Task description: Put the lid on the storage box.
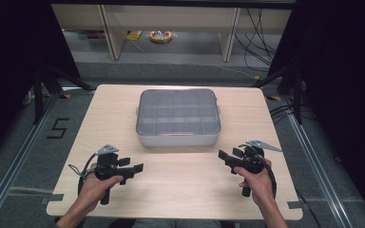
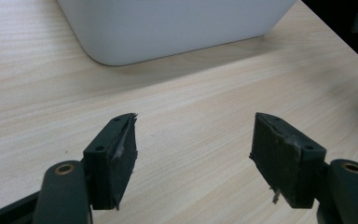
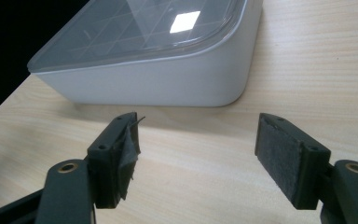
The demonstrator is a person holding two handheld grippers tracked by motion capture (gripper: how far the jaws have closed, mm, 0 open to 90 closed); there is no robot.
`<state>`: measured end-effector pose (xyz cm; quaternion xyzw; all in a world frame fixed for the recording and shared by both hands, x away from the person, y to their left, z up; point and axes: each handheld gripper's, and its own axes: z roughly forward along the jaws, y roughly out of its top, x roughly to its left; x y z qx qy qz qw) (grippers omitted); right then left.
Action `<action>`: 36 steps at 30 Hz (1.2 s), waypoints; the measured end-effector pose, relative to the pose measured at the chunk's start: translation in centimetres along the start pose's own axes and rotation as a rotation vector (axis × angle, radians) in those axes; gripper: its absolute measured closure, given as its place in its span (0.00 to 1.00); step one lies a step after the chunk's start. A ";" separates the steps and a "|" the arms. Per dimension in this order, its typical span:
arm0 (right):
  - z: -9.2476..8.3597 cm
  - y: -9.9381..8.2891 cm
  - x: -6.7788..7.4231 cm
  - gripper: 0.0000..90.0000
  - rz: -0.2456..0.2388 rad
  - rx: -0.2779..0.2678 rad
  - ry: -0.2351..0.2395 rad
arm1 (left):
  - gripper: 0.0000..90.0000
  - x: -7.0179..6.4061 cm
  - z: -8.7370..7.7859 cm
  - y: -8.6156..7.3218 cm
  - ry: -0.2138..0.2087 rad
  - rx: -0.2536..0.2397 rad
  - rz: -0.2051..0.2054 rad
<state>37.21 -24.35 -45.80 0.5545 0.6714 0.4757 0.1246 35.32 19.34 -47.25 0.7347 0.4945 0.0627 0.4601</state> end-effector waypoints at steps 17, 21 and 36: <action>-1.1 -2.5 1.5 0.30 0.022 0.051 0.029 | 0.32 -0.8 -0.6 -2.0 -0.010 0.018 0.048; -1.3 -3.0 1.3 0.29 -0.032 0.060 0.028 | 0.31 -1.1 -0.8 -2.4 -0.013 0.020 0.065; -2.9 -5.9 2.3 0.23 -0.065 0.104 0.052 | 0.30 -1.9 -1.7 -4.8 -0.028 0.044 0.104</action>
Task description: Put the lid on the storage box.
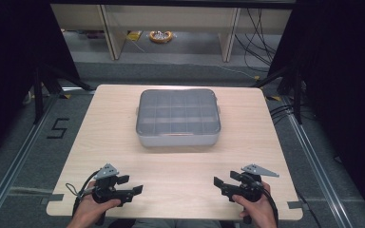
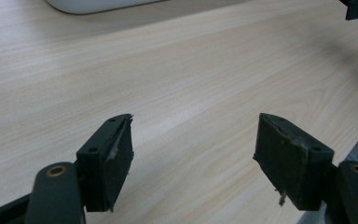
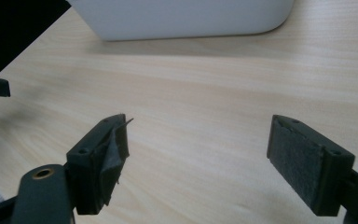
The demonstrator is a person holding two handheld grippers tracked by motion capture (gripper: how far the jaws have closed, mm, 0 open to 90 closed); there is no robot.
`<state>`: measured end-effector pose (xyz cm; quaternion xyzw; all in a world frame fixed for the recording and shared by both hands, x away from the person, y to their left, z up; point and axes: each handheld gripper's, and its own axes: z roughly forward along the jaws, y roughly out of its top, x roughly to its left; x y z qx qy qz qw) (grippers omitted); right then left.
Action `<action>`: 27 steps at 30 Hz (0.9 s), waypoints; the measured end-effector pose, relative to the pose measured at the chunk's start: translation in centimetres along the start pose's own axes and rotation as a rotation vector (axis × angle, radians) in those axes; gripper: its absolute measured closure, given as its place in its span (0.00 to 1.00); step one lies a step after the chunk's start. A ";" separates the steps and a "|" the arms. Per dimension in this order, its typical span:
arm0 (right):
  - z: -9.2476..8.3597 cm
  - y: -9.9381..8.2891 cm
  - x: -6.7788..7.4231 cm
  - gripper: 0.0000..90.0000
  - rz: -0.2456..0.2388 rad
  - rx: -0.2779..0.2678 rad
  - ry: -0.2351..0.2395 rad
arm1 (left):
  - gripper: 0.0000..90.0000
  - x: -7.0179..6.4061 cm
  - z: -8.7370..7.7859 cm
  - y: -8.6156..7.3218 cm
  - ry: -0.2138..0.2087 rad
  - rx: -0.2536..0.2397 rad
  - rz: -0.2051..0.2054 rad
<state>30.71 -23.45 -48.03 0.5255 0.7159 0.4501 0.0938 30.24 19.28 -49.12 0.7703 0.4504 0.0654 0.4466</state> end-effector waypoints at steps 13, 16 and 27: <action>-1.2 -2.2 0.2 0.22 -0.018 0.022 0.017 | 0.29 -0.5 -0.7 -1.9 0.001 0.035 0.024; -1.5 -2.9 0.7 0.21 0.018 0.053 0.016 | 0.29 -0.9 -0.6 -2.3 -0.007 0.033 0.008; -2.1 -4.1 0.2 0.21 -0.018 0.064 0.037 | 0.29 -1.0 -1.0 -2.6 -0.004 0.033 0.015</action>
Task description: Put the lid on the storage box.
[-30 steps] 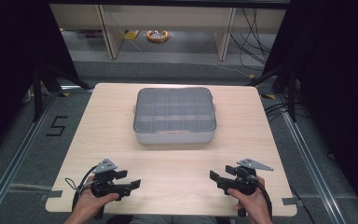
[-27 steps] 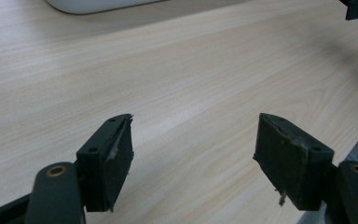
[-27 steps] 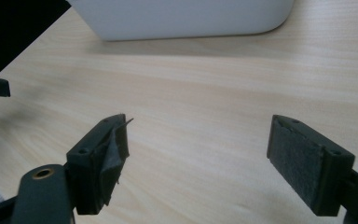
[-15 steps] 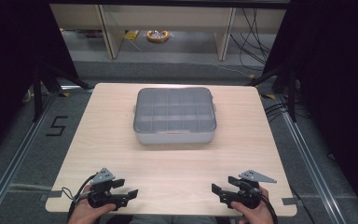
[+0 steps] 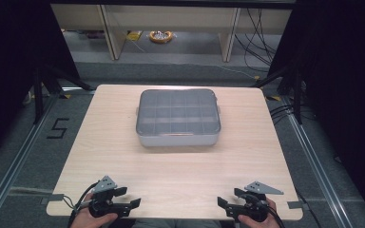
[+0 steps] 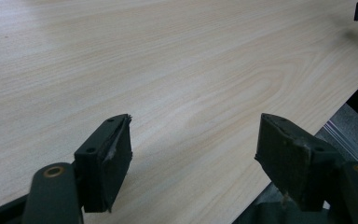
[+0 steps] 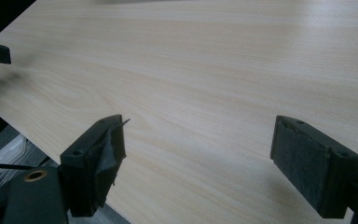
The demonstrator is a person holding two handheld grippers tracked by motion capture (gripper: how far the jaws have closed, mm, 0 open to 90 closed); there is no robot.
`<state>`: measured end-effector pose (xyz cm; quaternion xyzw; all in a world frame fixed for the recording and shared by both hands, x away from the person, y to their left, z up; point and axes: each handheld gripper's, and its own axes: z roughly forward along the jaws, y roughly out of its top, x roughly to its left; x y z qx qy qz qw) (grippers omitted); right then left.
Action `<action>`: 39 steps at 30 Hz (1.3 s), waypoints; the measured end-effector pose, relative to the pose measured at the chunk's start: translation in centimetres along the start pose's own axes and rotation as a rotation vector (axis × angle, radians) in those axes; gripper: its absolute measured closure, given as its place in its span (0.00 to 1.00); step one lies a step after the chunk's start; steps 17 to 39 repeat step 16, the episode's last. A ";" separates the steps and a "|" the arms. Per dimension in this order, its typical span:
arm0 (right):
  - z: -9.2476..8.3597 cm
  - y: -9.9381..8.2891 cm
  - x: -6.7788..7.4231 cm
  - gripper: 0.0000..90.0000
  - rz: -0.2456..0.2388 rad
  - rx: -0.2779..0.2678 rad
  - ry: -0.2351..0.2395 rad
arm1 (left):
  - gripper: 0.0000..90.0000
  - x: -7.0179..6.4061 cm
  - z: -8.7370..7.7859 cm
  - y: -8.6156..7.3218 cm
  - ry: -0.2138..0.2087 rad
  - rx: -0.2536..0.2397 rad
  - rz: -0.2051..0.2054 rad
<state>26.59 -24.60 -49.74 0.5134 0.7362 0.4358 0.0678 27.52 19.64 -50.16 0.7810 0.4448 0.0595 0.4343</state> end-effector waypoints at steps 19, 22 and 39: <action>0.1 -0.1 0.1 0.21 0.033 0.010 -0.002 | 0.29 0.1 0.1 0.0 0.003 0.004 -0.007; 0.1 -0.1 0.1 0.21 0.033 0.010 -0.002 | 0.29 0.1 0.1 0.0 0.003 0.004 -0.007; 0.1 -0.1 0.1 0.21 0.033 0.010 -0.002 | 0.29 0.1 0.1 0.0 0.003 0.004 -0.007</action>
